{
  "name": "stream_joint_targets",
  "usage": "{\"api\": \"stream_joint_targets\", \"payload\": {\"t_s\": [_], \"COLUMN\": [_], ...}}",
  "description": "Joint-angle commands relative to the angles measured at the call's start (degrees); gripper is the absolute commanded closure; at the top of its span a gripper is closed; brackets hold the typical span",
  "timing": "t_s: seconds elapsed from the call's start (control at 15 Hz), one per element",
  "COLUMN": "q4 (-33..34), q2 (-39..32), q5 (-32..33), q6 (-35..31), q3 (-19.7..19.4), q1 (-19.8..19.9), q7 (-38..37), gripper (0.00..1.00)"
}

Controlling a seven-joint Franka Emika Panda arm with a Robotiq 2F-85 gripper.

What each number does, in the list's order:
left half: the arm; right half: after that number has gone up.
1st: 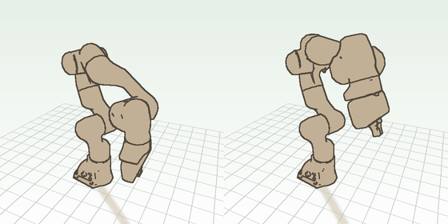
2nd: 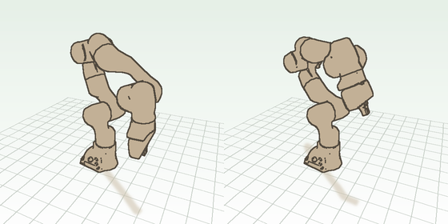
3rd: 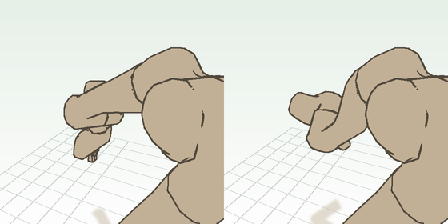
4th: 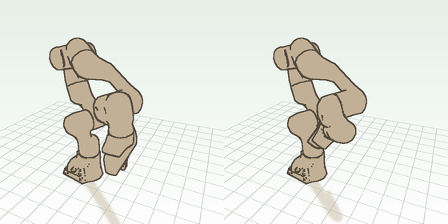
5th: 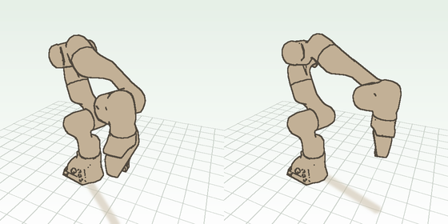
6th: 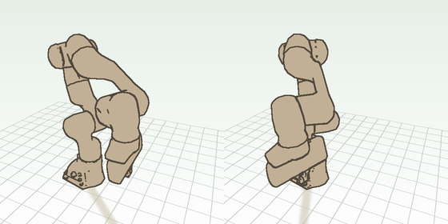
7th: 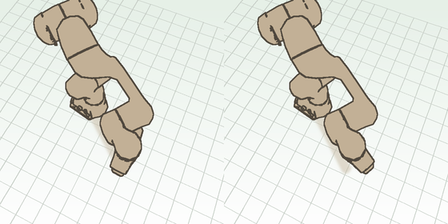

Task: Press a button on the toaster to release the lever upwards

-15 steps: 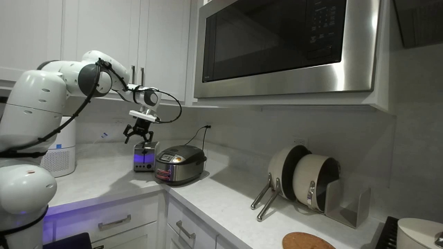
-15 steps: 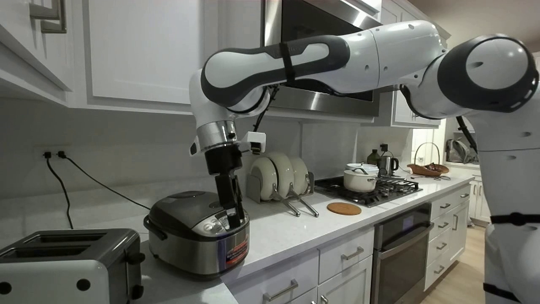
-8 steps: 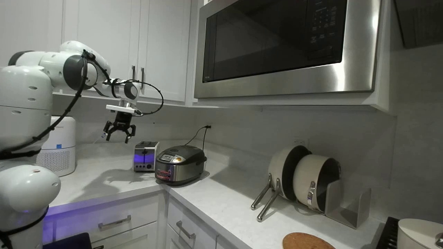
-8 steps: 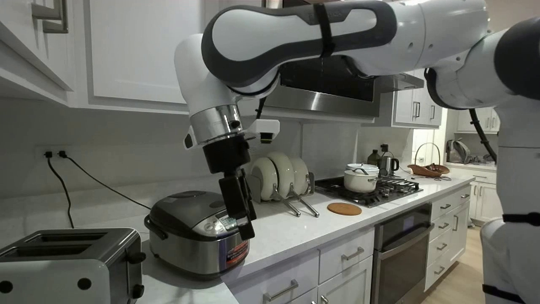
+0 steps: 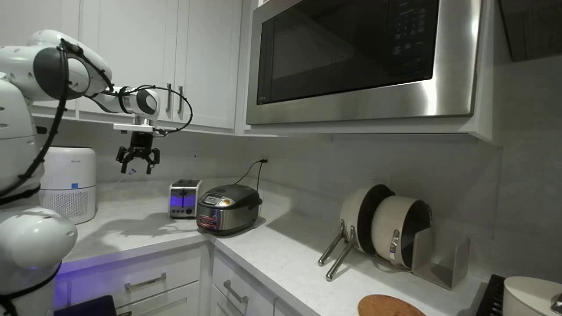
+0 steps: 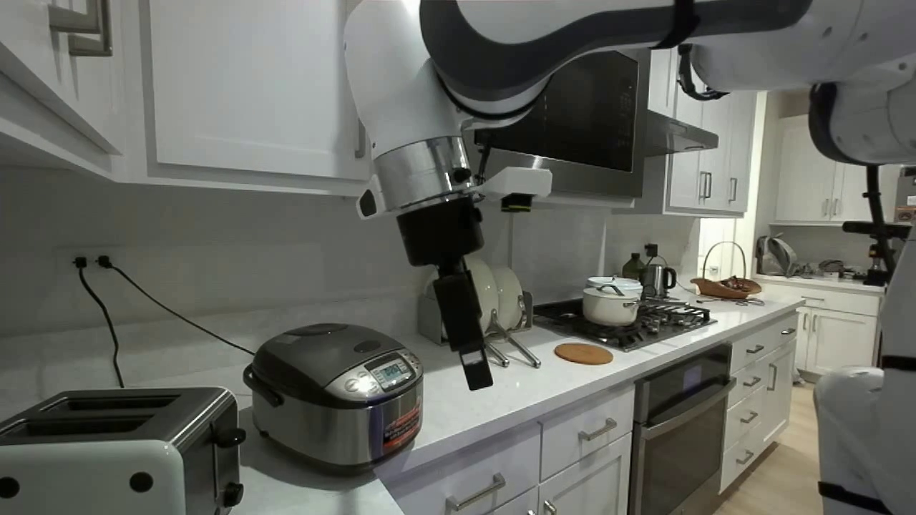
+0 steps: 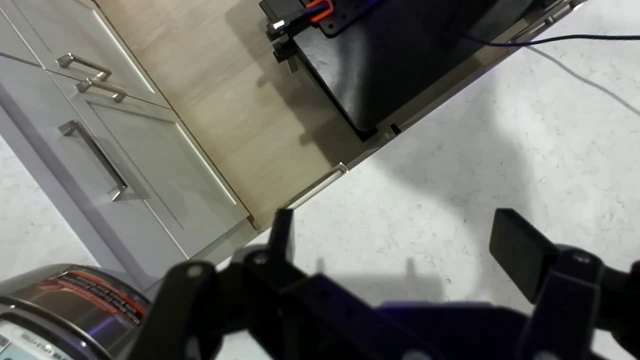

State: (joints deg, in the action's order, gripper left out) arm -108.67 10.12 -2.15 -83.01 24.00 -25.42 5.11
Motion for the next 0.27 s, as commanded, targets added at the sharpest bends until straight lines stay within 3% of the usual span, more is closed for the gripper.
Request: {"api": "stream_joint_targets", "payload": {"t_s": [0.0, 0.2], "q4": [-0.17, -0.57], "q2": [0.51, 0.81], "q5": [-0.05, -0.05], "q6": [0.22, 0.22], "q3": [0.43, 0.42], "q1": [0.46, 0.47], "q7": [0.01, 0.01], "gripper": [0.0, 0.0]}}
